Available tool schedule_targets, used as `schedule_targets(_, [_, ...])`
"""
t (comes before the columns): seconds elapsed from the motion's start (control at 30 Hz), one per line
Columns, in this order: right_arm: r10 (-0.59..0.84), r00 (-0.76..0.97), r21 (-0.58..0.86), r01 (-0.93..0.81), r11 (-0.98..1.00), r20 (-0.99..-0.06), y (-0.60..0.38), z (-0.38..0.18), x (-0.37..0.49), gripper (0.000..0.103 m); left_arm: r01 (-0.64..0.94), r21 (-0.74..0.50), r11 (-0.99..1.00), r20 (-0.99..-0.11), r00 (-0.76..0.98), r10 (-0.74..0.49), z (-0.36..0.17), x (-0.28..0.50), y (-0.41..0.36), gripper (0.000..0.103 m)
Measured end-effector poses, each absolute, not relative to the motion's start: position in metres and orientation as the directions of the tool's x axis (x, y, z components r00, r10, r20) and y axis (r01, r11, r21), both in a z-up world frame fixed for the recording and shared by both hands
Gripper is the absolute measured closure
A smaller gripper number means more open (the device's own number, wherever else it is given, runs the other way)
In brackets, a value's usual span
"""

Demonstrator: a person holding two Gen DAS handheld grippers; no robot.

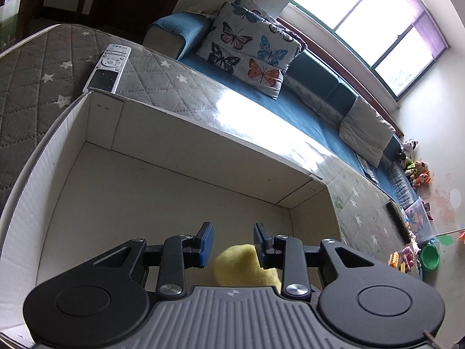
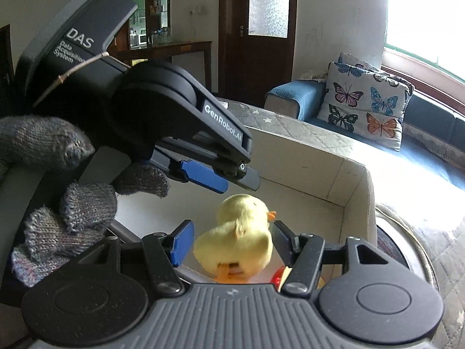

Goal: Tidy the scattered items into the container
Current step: 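Lift the plush chick over the box rim, lower inside, open grippers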

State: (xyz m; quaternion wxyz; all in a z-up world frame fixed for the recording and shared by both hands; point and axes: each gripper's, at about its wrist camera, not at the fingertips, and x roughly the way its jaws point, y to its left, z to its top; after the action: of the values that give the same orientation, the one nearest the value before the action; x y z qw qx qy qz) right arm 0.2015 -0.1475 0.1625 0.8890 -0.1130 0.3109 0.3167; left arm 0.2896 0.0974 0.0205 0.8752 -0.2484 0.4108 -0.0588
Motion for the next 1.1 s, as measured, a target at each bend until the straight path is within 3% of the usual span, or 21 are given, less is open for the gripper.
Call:
schedule_targets(0.57, [0.491, 0.654, 0.012, -0.593, 0.805, -0.575, -0.178, 0.186, 0.177, 0.042, -0.057, -0.443, 0.895, -0.669, 0.685, -0.287, 0.042, 0.257, 0.082, 0.070])
schedule_targets(0.67, [0.488, 0.661, 0.012, -0.587, 0.810, -0.570, -0.183, 0.187, 0.170, 0.034, -0.053, -0.436, 0.898, -0.667, 0.690, -0.283, 0.046, 0.250, 0.079, 0.070])
schedule_targets(1.1, [0.484, 0.679, 0.022, -0.569, 0.822, -0.551, -0.201, 0.194, 0.137, 0.033, -0.029, -0.411, 0.911, -0.654, 0.706, -0.272, 0.055, 0.214, 0.066, 0.070])
